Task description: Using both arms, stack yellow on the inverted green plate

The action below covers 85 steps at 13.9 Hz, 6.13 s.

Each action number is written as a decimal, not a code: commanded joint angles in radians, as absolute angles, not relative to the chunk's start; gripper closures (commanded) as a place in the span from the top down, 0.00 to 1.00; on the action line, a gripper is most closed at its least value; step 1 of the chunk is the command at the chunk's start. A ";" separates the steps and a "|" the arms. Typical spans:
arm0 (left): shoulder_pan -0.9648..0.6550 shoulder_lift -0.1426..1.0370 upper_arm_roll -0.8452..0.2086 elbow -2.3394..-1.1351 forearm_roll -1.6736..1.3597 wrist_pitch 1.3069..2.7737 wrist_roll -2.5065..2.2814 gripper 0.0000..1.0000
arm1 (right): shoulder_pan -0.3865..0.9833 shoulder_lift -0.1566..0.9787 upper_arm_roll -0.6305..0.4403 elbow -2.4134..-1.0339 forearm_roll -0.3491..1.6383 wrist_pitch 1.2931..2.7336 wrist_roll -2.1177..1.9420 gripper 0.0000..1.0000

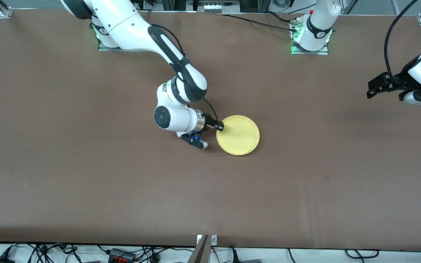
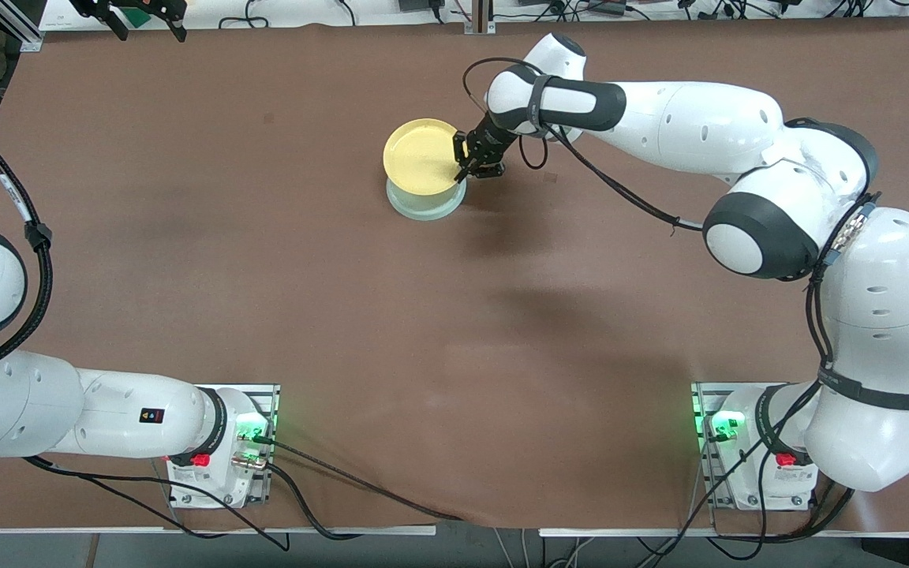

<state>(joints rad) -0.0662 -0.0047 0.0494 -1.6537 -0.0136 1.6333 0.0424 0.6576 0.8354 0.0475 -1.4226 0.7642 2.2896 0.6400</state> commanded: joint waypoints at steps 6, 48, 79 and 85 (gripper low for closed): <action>-0.069 -0.017 0.034 -1.655 -0.009 1.638 0.057 1.00 | 0.680 0.865 0.038 -1.402 0.782 2.295 0.680 0.00; -0.058 -0.011 0.034 -1.641 -0.012 1.608 0.058 1.00 | 0.209 0.262 -0.161 -1.373 0.097 1.555 0.137 1.00; -0.058 -0.011 0.034 -1.640 -0.012 1.608 0.061 1.00 | -0.029 -0.040 -0.021 -1.694 -0.018 1.657 -0.046 1.00; -0.060 -0.011 0.034 -1.640 -0.012 1.606 0.061 1.00 | -0.031 -0.038 -0.021 -1.695 -0.018 1.657 -0.043 1.00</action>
